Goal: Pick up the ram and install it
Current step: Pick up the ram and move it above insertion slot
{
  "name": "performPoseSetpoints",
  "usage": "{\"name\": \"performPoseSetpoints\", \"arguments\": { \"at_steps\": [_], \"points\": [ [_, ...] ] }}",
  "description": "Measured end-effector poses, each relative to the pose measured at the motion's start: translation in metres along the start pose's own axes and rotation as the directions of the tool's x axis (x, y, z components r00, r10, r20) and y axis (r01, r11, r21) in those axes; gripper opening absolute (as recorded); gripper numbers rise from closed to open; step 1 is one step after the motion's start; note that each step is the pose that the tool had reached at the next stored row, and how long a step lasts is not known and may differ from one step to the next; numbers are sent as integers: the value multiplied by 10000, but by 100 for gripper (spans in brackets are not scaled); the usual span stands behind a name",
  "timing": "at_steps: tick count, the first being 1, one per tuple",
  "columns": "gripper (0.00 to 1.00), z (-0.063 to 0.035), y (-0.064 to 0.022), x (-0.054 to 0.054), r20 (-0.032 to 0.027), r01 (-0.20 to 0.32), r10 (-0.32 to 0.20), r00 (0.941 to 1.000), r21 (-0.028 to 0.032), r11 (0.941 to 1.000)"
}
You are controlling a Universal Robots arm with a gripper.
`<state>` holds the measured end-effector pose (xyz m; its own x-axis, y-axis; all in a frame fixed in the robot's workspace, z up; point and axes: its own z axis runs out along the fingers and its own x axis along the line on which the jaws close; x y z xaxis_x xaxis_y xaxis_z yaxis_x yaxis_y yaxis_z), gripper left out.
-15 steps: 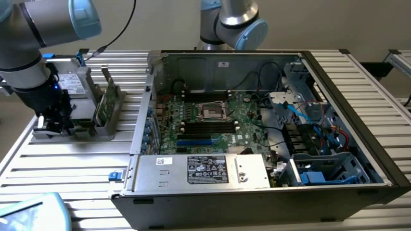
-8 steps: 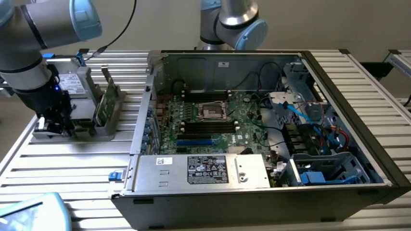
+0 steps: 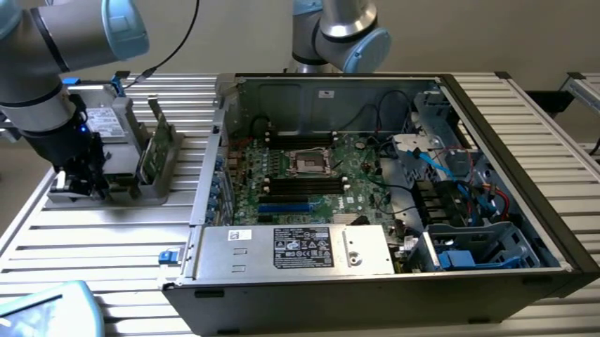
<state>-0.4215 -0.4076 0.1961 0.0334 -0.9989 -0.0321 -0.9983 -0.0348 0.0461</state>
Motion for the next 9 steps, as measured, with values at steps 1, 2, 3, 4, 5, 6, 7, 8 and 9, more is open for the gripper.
{"name": "performPoseSetpoints", "arguments": {
  "at_steps": [1,2,3,4,5,6,7,8,9],
  "points": [
    [31,1,-1,-1,1,10,-10,10000,3,10000],
    [31,1,-2,-1,0,19,-19,10000,2,10000],
    [31,1,-2,-1,0,25,-25,10000,2,10000],
    [31,1,-2,0,-1,28,-28,10000,1,10000],
    [31,0,-2,0,-2,30,-30,10000,-1,10000],
    [31,0,-3,0,-2,31,-31,10000,-1,10000],
    [31,0,-3,0,-2,31,-31,10000,-3,10000],
    [31,0,-4,0,-2,32,-32,10000,-3,10000],
    [31,0,-7,0,-1,32,-32,10000,-6,10000]
  ]
}}
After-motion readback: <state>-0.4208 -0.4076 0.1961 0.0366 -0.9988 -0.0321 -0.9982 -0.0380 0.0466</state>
